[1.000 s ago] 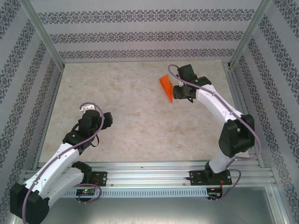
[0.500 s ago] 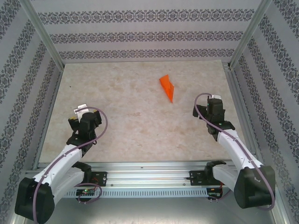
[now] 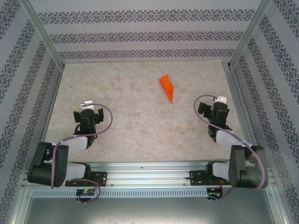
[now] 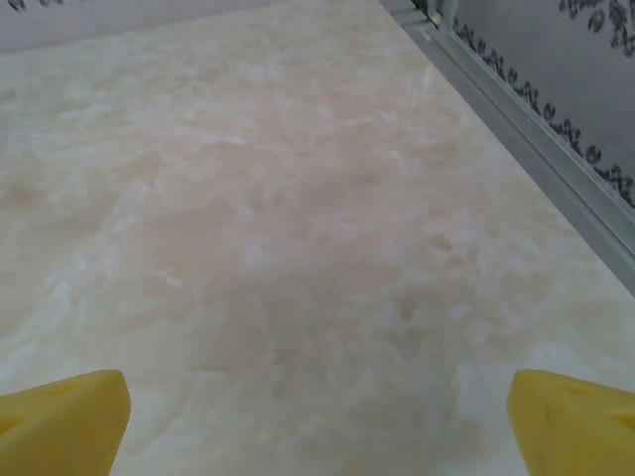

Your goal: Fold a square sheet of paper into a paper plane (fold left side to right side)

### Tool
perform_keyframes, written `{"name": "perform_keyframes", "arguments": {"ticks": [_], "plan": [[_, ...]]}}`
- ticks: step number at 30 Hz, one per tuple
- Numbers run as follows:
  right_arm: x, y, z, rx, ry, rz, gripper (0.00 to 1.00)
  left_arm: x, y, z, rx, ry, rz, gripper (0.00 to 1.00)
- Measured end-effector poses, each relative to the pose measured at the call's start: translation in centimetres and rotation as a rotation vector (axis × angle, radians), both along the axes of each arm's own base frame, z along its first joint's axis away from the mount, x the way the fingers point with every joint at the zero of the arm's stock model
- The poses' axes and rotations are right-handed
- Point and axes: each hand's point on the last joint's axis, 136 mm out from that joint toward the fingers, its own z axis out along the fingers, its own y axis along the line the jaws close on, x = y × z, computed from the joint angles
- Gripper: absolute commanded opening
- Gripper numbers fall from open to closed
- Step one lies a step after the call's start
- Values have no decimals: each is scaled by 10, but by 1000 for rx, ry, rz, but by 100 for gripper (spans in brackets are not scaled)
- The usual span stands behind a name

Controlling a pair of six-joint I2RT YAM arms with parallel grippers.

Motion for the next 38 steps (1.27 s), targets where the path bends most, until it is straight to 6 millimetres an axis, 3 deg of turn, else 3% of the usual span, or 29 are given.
{"name": "perform_keyframes", "arguments": {"ticks": [4, 8, 12, 16, 29, 34, 38], "plan": [[16, 5, 10, -9, -87, 40, 98, 21, -2, -3, -42, -32, -44, 100], [31, 10, 14, -23, -169, 79, 98, 31, -17, -24, -71, -7, -130, 100], [32, 14, -10, -22, -147, 103, 98, 38, -28, -15, -80, -40, -194, 100], [34, 14, 0, -35, -190, 108, 98, 47, -34, -4, -87, -66, -231, 100], [37, 18, 15, -56, -256, 126, 98, 47, -40, -4, -88, -66, -264, 100], [29, 31, 8, -68, -251, 183, 98, 47, -40, -4, -85, -65, -266, 100], [29, 29, 8, -80, -248, 162, 98, 47, -40, -4, -85, -65, -268, 100]]}}
